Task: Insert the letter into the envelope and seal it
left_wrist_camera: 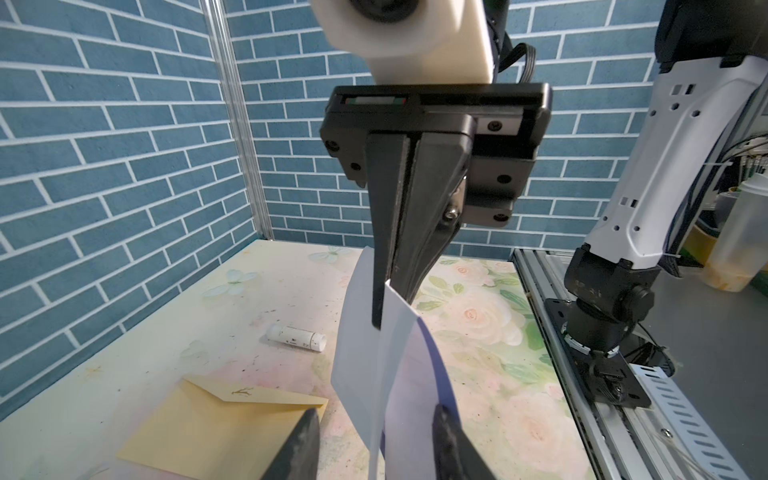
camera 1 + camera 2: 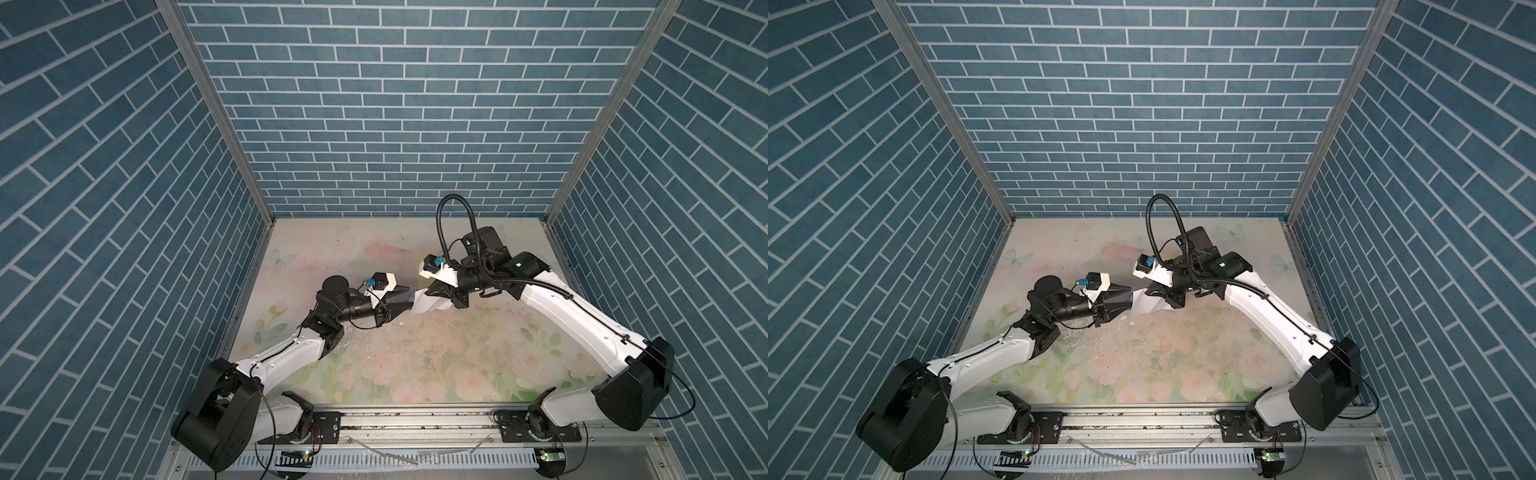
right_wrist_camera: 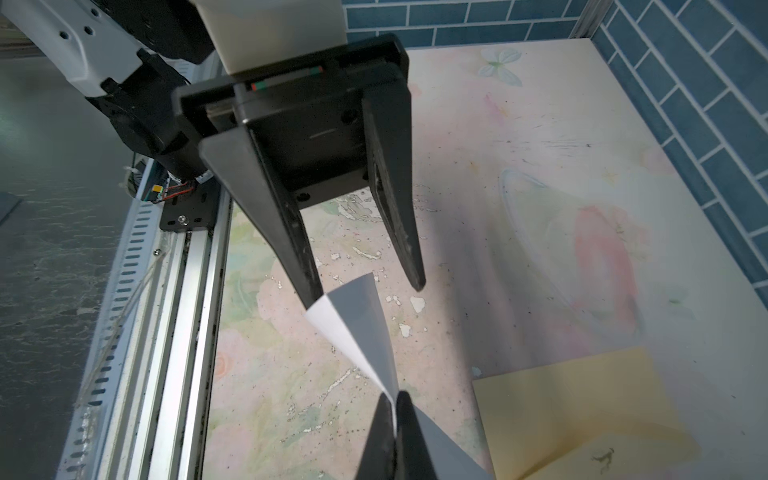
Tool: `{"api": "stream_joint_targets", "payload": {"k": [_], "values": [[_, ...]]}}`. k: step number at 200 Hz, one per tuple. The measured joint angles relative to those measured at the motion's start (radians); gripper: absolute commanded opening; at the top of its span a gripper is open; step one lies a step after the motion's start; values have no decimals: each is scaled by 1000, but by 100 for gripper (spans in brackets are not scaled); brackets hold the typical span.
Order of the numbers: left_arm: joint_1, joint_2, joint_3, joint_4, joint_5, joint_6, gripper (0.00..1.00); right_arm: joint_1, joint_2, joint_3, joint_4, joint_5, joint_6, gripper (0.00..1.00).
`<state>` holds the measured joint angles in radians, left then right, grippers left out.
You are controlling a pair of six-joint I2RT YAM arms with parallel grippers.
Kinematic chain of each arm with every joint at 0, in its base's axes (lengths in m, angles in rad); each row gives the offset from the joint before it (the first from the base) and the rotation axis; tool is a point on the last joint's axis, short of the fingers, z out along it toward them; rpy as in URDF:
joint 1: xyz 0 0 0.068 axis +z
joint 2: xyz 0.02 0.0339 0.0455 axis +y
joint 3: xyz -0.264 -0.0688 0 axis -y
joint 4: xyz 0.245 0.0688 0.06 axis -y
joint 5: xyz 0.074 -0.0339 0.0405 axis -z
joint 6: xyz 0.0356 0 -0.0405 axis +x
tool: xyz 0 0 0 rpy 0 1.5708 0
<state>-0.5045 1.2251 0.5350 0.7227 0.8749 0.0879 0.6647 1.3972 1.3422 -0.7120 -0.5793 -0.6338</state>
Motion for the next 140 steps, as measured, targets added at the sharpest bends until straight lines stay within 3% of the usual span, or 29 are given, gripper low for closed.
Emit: {"api": "stream_joint_targets", "payload": {"k": [29, 78, 104, 140], "values": [[0, -24, 0, 2, -35, -10, 79, 0, -53, -39, 2, 67, -3, 0], [-19, -29, 1, -16, -94, -56, 96, 0, -77, -90, 17, 98, -3, 0], [-55, -46, 5, -54, -127, -36, 96, 0, -83, -98, 32, 86, -4, 0], [-89, -49, 32, -131, -171, 21, 89, 1, -83, -98, 64, 45, -3, 0]]}}
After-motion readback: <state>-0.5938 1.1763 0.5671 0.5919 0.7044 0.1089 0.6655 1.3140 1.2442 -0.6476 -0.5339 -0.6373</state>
